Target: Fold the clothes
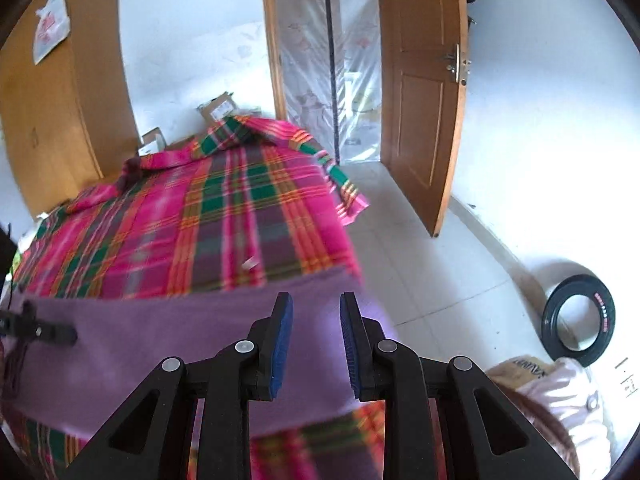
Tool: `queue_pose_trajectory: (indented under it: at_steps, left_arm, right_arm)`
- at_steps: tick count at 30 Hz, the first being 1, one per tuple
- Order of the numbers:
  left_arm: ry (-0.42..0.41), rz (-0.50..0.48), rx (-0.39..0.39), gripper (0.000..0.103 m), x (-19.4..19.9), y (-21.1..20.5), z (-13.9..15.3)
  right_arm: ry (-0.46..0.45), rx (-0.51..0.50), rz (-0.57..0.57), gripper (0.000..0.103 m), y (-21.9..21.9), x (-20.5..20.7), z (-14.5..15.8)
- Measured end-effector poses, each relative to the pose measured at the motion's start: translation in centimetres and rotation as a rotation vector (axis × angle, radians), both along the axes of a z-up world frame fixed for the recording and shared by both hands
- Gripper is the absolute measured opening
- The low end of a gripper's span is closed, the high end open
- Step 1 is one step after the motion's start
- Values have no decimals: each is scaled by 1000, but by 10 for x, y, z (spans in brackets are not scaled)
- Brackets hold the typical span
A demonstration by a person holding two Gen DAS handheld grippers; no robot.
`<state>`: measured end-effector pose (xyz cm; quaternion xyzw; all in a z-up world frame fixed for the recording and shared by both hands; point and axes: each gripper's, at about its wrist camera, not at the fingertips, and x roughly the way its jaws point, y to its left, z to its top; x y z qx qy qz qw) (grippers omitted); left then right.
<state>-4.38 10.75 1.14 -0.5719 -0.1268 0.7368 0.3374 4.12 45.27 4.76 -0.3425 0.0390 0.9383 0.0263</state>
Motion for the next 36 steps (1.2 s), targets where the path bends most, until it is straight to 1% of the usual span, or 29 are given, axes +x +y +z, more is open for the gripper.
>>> queue_pose_trajectory:
  at_steps: [4,8,12,15,18,20,21,25,27,32,36]
  left_arm:
    - [-8,-3,3,26,-7,7,0]
    - [-17,-9,0,26,-14,18,-1]
    - [-29,-13,1,27,-20,25,-1]
    - [-30,-17,-10,28,-23,31,1]
    - [-23,-23,-33,29,-23,34,3]
    - [-18,-28,-41,31,-22,35,4]
    - [-16,-31,-45,31,-22,36,5]
    - [-26,-22,-37,31,-25,42,2]
    - [-27,-21,-32,31,-25,43,0]
    - [-31,-12,-27,31,-25,43,-1]
    - [-25,-12,-29,31,-24,44,0]
  right_arm:
    - [-61,26,29,27,10,-30,-7]
    - [-139,8,72,27,17,-52,-20]
    - [-199,-15,96,28,21,-63,-31]
    - [-210,-34,99,28,23,-61,-32]
    - [-210,-32,107,25,22,-58,-33]
    - [-207,-18,116,20,19,-58,-32]
    - [-205,-10,120,19,18,-56,-32]
    - [-182,34,118,13,14,-53,-29]
    - [-164,73,115,12,10,-51,-26]
    - [-70,137,65,8,7,-45,-15]
    - [-61,145,64,8,6,-50,-15]
